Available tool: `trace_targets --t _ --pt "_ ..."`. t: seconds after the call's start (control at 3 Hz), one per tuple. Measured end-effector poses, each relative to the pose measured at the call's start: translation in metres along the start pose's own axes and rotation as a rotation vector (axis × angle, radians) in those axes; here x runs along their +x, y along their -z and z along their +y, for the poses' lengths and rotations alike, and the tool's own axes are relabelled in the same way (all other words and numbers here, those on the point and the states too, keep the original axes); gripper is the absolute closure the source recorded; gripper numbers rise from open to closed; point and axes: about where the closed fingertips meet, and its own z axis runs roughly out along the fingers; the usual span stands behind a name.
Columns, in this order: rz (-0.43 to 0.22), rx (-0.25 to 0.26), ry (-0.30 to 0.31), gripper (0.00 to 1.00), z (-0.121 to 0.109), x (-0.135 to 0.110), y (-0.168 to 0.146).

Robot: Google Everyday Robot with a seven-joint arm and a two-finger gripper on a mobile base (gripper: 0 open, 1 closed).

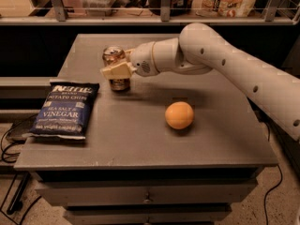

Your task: Move orange can near blue chip bag

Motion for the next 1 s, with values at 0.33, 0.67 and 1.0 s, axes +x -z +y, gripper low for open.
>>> trace_targets --t 0.33,0.67,1.0 --pt "-0.033 0.004 -0.016 0.12 0.0041 0.0045 0.0014" --pt "-0.052 0.008 -0.015 0.0 0.0068 0.0037 0.0032" --pt "-0.052 0.008 -0.015 0.0 0.0069 0.0037 0.0032"
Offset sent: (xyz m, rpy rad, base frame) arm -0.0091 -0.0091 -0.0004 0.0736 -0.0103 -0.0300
